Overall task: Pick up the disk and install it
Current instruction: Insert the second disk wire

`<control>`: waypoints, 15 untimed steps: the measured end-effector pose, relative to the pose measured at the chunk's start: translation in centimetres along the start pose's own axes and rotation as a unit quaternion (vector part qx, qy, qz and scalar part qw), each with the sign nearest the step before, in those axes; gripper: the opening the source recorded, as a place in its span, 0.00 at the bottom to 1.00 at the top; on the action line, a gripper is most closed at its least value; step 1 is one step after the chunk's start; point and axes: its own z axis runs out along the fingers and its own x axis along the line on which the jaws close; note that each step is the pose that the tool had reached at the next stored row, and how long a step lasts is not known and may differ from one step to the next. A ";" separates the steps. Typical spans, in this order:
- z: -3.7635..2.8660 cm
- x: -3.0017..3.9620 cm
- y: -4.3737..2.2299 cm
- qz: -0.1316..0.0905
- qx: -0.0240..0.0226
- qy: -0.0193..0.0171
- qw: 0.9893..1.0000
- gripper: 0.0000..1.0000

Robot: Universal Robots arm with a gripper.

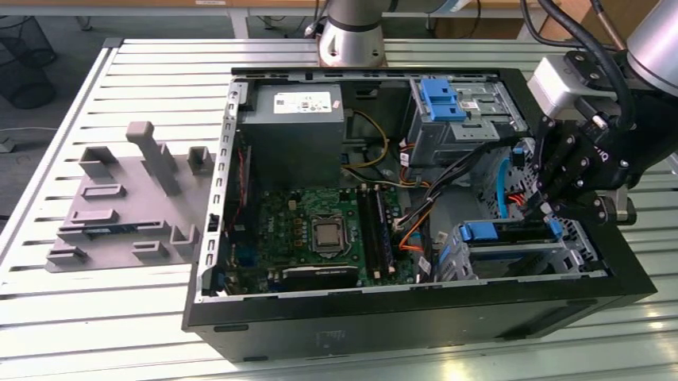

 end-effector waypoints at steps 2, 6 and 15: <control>0.00 0.00 0.00 0.000 0.000 0.000 1.000 0.11; 0.02 0.01 0.09 0.000 -0.001 0.000 1.000 0.11; -0.32 0.01 0.31 0.000 0.000 0.000 1.000 0.11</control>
